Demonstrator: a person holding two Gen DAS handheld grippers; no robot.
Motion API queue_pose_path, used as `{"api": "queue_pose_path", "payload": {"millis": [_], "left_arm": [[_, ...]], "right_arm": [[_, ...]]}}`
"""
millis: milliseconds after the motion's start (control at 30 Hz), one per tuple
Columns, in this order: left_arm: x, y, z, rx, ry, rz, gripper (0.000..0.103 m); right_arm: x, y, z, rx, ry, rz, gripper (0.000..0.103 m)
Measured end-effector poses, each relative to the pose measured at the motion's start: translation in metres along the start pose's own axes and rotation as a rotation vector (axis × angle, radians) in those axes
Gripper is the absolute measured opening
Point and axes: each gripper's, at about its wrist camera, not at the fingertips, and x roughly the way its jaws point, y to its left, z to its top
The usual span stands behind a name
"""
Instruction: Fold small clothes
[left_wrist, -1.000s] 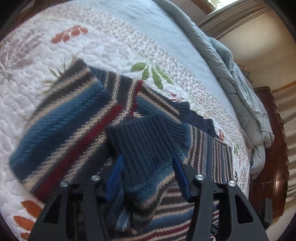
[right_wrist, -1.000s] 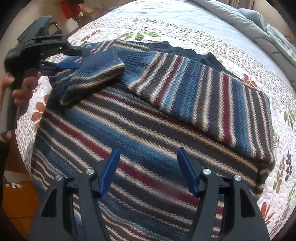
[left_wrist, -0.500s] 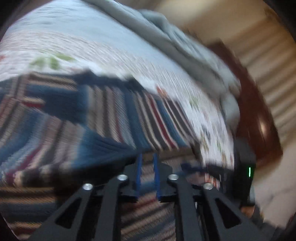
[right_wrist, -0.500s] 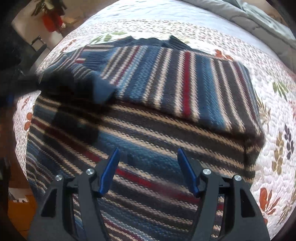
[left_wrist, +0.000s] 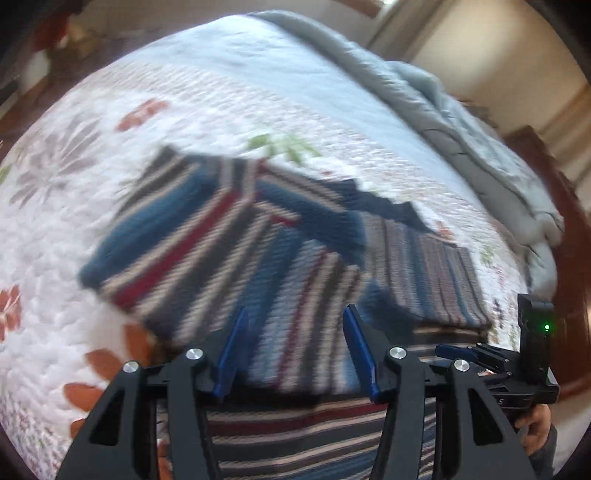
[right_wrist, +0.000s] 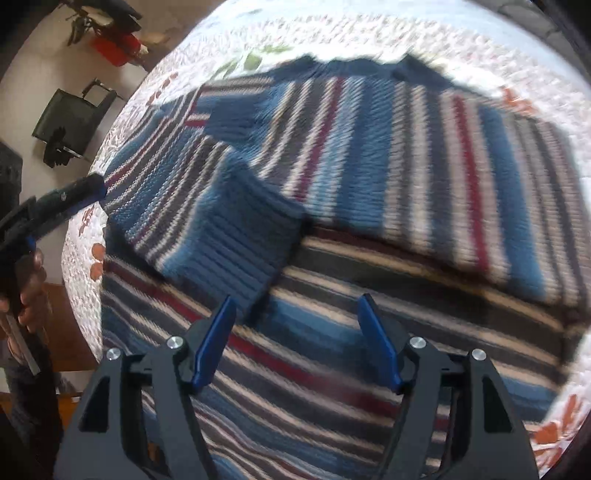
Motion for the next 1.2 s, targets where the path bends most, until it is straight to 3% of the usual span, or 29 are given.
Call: {"api": "queue_pose_path", "payload": {"millis": [67, 200, 300, 367, 433, 533, 633, 767, 867, 967, 1067, 1133, 1200], "left_arm": [[0.004, 0.007, -0.001, -0.008, 0.017, 0.023, 0.054], [0.017, 0.013, -0.004, -0.004, 0.050, 0.039, 0.054], [0.020, 0.012, -0.008, 0.007, 0.043, 0.052, 0.055], [0.018, 0.010, -0.008, 0.009, 0.033, 0.055, 0.056], [0.013, 0.009, -0.006, 0.004, 0.021, 0.056, 0.058], [-0.001, 0.007, -0.003, -0.003, -0.026, 0.057, 0.058], [-0.011, 0.001, 0.003, -0.016, -0.064, 0.031, 0.061], [-0.009, -0.018, 0.008, 0.019, -0.084, 0.026, 0.065], [0.003, -0.033, 0.010, 0.053, -0.081, 0.051, 0.067], [0.026, -0.046, 0.010, 0.087, -0.053, 0.087, 0.068], [0.055, -0.050, 0.009, 0.114, -0.004, 0.192, 0.068], [0.069, -0.048, 0.008, 0.131, 0.018, 0.238, 0.068], [0.069, -0.046, 0.008, 0.145, 0.013, 0.249, 0.068]], "right_arm": [[0.015, 0.006, 0.007, 0.021, 0.032, 0.040, 0.068], [0.032, 0.018, 0.014, 0.019, 0.039, -0.013, 0.068], [0.033, 0.030, 0.019, -0.012, 0.016, -0.021, 0.042], [0.033, 0.032, 0.021, -0.022, 0.008, -0.010, 0.015], [0.028, 0.027, 0.024, 0.004, 0.002, 0.070, 0.011], [0.000, 0.017, 0.028, -0.007, -0.074, 0.085, 0.009], [-0.045, 0.008, 0.033, -0.067, -0.187, -0.018, 0.009], [-0.104, -0.035, 0.039, -0.064, -0.287, -0.169, 0.009], [-0.121, -0.082, 0.043, 0.014, -0.274, -0.189, 0.009], [-0.111, -0.133, 0.045, 0.104, -0.224, -0.224, 0.009], [-0.080, -0.158, 0.041, 0.139, -0.144, -0.238, 0.013], [-0.067, -0.166, 0.034, 0.137, -0.144, -0.299, 0.020], [-0.067, -0.170, 0.029, 0.144, -0.168, -0.272, 0.026]]}}
